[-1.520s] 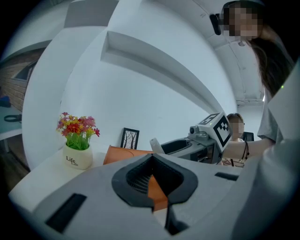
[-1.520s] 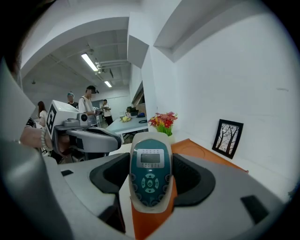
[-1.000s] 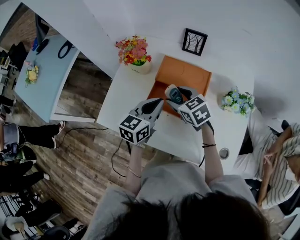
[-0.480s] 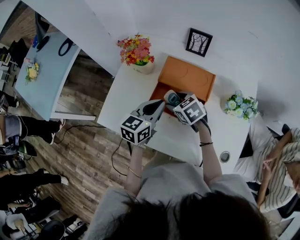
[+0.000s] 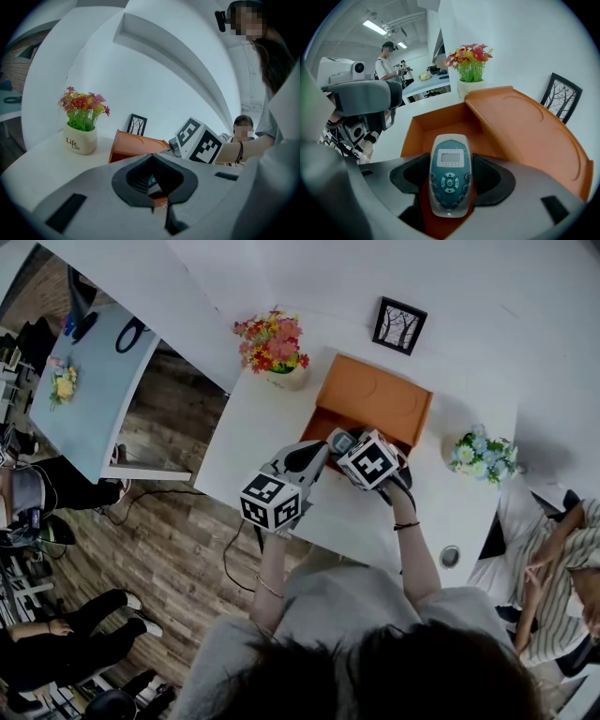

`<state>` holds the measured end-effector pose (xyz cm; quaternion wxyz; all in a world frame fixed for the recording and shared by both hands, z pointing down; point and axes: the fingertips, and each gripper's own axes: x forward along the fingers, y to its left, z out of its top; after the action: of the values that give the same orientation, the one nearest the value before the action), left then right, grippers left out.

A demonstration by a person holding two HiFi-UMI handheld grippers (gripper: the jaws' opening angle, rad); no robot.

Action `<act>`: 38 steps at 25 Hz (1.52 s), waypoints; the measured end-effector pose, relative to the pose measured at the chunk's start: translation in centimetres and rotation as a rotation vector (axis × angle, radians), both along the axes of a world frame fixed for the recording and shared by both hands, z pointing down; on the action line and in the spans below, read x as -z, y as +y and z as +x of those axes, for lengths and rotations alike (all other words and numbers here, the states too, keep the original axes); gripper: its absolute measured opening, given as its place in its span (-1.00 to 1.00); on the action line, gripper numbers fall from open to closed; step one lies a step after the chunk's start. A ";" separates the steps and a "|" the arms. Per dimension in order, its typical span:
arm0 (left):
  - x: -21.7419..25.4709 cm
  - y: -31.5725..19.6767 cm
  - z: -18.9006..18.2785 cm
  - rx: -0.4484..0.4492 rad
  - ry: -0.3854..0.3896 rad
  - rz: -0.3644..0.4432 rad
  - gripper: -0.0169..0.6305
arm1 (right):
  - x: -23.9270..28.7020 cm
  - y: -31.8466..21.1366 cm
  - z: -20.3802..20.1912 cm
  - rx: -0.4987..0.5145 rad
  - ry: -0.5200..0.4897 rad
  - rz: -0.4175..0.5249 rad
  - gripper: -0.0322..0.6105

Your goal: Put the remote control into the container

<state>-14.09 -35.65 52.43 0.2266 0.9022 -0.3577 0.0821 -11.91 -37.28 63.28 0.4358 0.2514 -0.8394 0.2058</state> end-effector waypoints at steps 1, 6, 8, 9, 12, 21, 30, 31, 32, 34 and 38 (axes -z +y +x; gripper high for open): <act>0.0 0.0 -0.1 0.003 0.000 0.001 -0.94 | -0.2 0.0 -0.1 0.003 0.005 -0.008 -0.02; -0.1 0.0 -0.5 0.019 0.000 -0.002 -0.94 | -0.8 0.2 0.1 0.009 0.035 -0.032 -0.02; -0.1 0.0 -0.5 0.023 0.000 -0.002 -0.94 | -0.7 0.2 0.2 0.010 0.033 -0.033 -0.02; -0.1 0.0 -0.5 0.023 0.000 -0.001 -0.94 | -0.7 0.2 0.1 0.010 0.028 -0.034 -0.02; 0.0 0.0 -0.5 0.022 0.000 0.001 -0.94 | -0.6 0.3 0.0 0.013 0.008 -0.040 -0.02; 0.3 0.3 -0.4 0.017 -0.001 0.009 -0.94 | 0.1 0.1 -0.1 -0.019 -0.040 -0.018 -0.02; 0.8 0.7 -0.4 0.020 0.000 0.024 -0.94 | 2.5 -0.4 0.3 -0.070 -0.120 0.044 -0.07; 0.9 0.7 -0.3 0.019 0.001 0.026 -0.94 | 2.8 -0.4 0.2 -0.072 -0.134 0.054 -0.11; 1.0 0.8 -0.2 0.018 0.002 0.029 -0.94 | 3.1 -0.4 0.2 -0.074 -0.151 0.067 -0.16; 1.2 0.9 -0.1 0.015 0.003 0.035 -0.94 | 3.7 -0.5 0.2 -0.082 -0.186 0.093 -0.24; 1.7 1.2 0.2 0.012 0.004 0.046 -0.94 | 6.1 -0.3 0.3 -0.112 -0.238 0.125 -0.38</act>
<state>-13.91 -34.42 50.73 0.2069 0.9052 -0.3644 0.0708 -11.61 -37.55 57.18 0.3048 0.2983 -0.8809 0.2054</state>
